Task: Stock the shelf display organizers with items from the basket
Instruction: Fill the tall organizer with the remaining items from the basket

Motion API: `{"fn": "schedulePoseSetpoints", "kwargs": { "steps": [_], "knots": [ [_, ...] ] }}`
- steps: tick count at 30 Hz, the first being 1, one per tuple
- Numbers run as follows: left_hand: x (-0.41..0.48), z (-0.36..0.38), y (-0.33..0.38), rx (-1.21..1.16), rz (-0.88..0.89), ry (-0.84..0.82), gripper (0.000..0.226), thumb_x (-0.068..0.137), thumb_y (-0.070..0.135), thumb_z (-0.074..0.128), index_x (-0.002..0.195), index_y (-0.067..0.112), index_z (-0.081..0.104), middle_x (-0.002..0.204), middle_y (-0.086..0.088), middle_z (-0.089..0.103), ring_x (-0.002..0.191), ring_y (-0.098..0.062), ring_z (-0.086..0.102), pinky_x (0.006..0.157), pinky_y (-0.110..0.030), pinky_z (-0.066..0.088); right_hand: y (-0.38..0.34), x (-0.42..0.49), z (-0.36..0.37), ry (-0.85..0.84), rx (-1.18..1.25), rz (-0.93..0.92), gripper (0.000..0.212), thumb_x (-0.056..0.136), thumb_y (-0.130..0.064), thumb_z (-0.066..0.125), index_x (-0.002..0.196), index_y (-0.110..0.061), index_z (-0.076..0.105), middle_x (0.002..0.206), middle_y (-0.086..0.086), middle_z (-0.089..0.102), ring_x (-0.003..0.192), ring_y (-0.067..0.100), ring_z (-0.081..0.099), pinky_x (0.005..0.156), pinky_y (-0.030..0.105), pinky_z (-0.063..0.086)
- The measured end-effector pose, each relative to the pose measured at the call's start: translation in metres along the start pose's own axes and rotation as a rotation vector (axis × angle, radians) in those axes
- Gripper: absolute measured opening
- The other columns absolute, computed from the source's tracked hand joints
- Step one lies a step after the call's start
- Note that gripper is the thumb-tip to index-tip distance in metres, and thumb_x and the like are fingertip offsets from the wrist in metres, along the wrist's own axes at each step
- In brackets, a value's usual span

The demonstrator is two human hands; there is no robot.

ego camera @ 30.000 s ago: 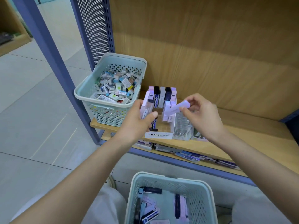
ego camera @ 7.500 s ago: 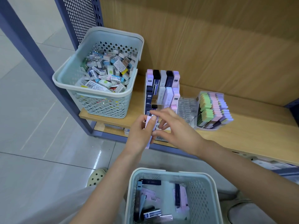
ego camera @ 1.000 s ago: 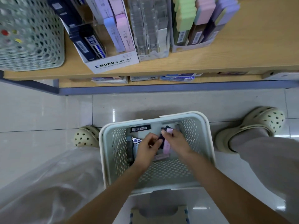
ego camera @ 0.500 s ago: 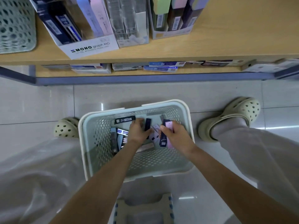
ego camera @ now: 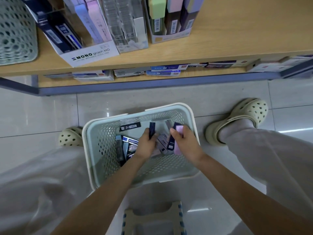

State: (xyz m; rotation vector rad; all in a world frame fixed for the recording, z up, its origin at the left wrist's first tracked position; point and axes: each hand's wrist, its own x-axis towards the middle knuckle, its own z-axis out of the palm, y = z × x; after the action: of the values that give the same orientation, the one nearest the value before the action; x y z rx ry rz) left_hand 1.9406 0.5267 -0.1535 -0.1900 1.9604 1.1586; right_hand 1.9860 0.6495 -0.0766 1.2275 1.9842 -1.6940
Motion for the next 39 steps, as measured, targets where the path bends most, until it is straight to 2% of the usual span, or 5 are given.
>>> {"fn": "schedulePoseSetpoints", "kwargs": {
  "steps": [5, 13, 21, 33, 39],
  "knots": [
    [-0.039, -0.003, 0.023, -0.034, 0.278, -0.086, 0.025, 0.097, 0.002, 0.042, 0.117, 0.011, 0.055, 0.087, -0.002, 0.046, 0.075, -0.007, 0.049, 0.069, -0.012, 0.042, -0.008, -0.004, 0.005, -0.019, 0.061, -0.025, 0.007, 0.095, -0.013, 0.051, 0.092, -0.008, 0.047, 0.073, -0.006, 0.051, 0.071, 0.014, 0.054, 0.061, 0.018, 0.044],
    [-0.047, -0.01, 0.043, -0.045, 0.474, -0.053, 0.015, 0.094, 0.011, 0.053, 0.09, 0.024, 0.047, 0.083, 0.006, 0.058, 0.077, -0.007, 0.056, 0.074, -0.02, 0.045, -0.017, -0.009, -0.005, 0.04, 0.123, -0.143, 0.037, 0.093, -0.012, 0.056, 0.062, -0.018, 0.037, 0.055, -0.006, 0.042, 0.045, -0.002, 0.043, 0.054, 0.013, 0.037],
    [0.015, -0.013, -0.021, 0.549, 0.251, -0.155, 0.038, 0.093, 0.017, 0.056, 0.13, 0.012, 0.05, 0.132, -0.006, 0.048, 0.121, -0.021, 0.045, 0.096, -0.025, 0.035, -0.009, -0.009, -0.023, 0.051, 0.082, -0.163, 0.042, 0.092, -0.013, 0.057, 0.057, -0.021, 0.035, 0.037, -0.016, 0.047, 0.046, 0.001, 0.045, 0.06, 0.01, 0.04],
    [0.027, -0.002, -0.04, 1.094, 0.207, -0.303, 0.048, 0.088, 0.029, 0.059, 0.13, 0.011, 0.043, 0.135, -0.012, 0.039, 0.126, -0.028, 0.036, 0.103, -0.036, 0.027, -0.018, -0.002, -0.023, -0.081, 0.159, -0.076, 0.042, 0.094, -0.005, 0.053, 0.056, -0.015, 0.038, 0.038, -0.017, 0.051, 0.053, -0.009, 0.056, 0.058, 0.002, 0.04],
    [0.026, -0.004, -0.042, 1.2, 0.223, -0.355, 0.05, 0.093, 0.039, 0.051, 0.132, 0.008, 0.045, 0.137, -0.01, 0.043, 0.128, -0.026, 0.035, 0.105, -0.035, 0.024, -0.012, 0.0, -0.02, -0.026, 0.125, -0.077, 0.043, 0.092, -0.012, 0.057, 0.055, -0.012, 0.035, 0.06, 0.012, 0.046, 0.085, 0.045, 0.058, 0.063, 0.019, 0.042]
  ]
}}
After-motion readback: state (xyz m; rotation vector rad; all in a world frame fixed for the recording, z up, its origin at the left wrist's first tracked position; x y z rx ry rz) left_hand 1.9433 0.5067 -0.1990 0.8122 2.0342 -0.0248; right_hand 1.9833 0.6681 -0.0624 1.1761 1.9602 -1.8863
